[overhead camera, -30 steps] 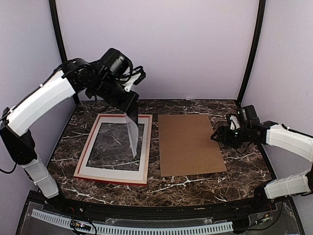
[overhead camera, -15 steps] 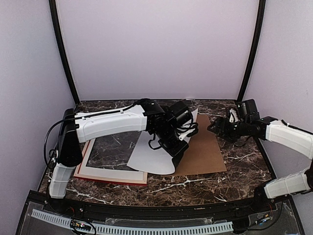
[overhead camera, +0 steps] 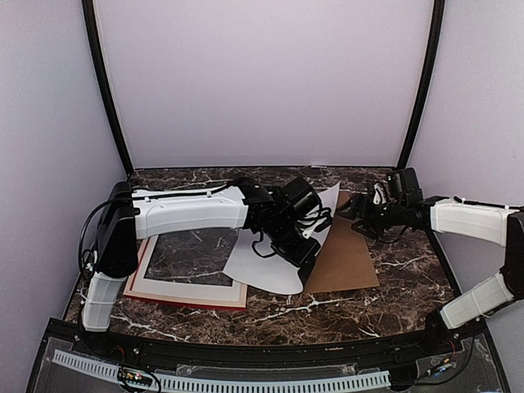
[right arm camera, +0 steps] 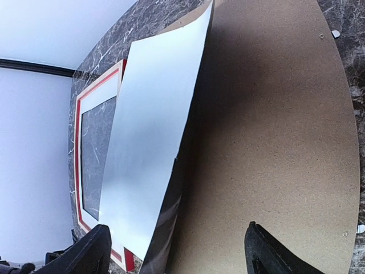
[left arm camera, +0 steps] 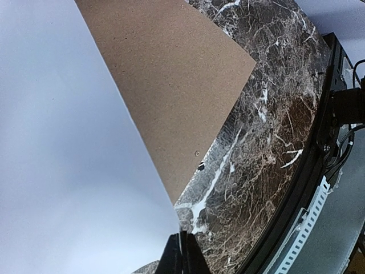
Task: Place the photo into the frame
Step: Turn over the photo, then pass from the left arm to the right
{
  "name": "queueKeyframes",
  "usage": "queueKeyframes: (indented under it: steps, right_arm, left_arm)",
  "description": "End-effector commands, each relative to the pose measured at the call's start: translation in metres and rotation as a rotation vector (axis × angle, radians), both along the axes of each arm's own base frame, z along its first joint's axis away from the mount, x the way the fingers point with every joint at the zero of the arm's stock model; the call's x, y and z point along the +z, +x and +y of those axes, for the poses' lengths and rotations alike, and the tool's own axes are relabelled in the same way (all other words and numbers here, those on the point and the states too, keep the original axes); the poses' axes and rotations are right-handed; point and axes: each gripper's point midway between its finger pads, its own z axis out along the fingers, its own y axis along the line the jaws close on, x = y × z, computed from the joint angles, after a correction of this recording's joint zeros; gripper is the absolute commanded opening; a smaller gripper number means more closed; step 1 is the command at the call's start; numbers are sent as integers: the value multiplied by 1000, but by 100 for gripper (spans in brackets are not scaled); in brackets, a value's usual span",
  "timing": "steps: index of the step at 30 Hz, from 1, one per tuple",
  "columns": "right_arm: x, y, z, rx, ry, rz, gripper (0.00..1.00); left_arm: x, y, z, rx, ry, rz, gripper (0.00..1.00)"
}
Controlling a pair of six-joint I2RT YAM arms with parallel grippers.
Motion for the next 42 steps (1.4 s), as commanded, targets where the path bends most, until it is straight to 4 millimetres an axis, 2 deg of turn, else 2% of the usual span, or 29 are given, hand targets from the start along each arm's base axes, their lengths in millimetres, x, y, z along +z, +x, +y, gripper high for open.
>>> queueKeyframes:
  steps: [1, 9, 14, 16, 19, 20, 25, 26, 29, 31, 32, 33, 34, 35, 36, 37, 38, 39, 40, 41, 42]
  right_arm:
    - [13, 7, 12, 17, 47, -42, 81]
    - [-9, 10, 33, 53, -14, 12, 72]
    - [-26, 11, 46, 76, -83, 33, 63]
    - [-32, 11, 48, 79, -103, 39, 55]
    - [-40, 12, 48, 78, -125, 45, 35]
    - [-43, 12, 48, 76, -133, 45, 31]
    - [-47, 16, 46, 74, -151, 36, 3]
    - [-45, 17, 46, 77, -155, 28, 0]
    - [-38, 18, 43, 81, -179, 10, 0]
    - [-32, 18, 38, 82, -210, -6, 0]
    - [-30, 17, 34, 81, -230, -11, 0]
    - [-27, 17, 31, 80, -246, -21, 0]
    - [-24, 16, 27, 82, -260, -29, 0]
    - [-20, 15, 23, 85, -270, -37, 0]
    - [-17, 13, 19, 91, -278, -45, 0]
    - [-13, 12, 15, 93, -286, -50, 0]
    - [-9, 10, 11, 98, -288, -57, 0]
    - [-5, 9, 8, 105, -288, -64, 0]
    - [-1, 7, 4, 110, -283, -69, 0]
    - [2, 5, 0, 114, -280, -72, 0]
    - [5, 3, -3, 118, -278, -76, 0]
  left_arm:
    - [18, -1, -7, 12, -73, 7, 0]
    - [12, -2, -8, 16, -83, 19, 0]
    - [8, -2, -8, 18, -78, 22, 0]
    - [6, -2, -8, 21, -77, 19, 0]
    - [4, -1, -8, 21, -74, 14, 0]
    - [4, -1, -7, 21, -73, 12, 0]
    - [2, 0, -4, 18, -56, 5, 9]
    - [2, 0, -1, 14, -45, -2, 14]
    - [4, 1, 8, 7, -14, -25, 26]
    - [5, 5, 20, 13, 20, -53, 34]
    - [13, 8, 27, 24, 23, -79, 40]
    - [7, 12, 39, 41, 47, -78, 42]
    - [22, 17, 47, 61, 24, -102, 46]
    - [12, 23, 64, 93, 46, -85, 48]
    - [31, 28, 71, 116, -4, -107, 51]
    - [20, 36, 93, 163, 15, -79, 52]
    - [43, 43, 101, 191, -50, -108, 55]
    - [43, 52, 128, 251, -56, -97, 57]
    - [48, 60, 137, 280, -84, -108, 60]
    - [48, 71, 166, 346, -87, -104, 62]
    - [49, 77, 179, 380, -93, -108, 64]
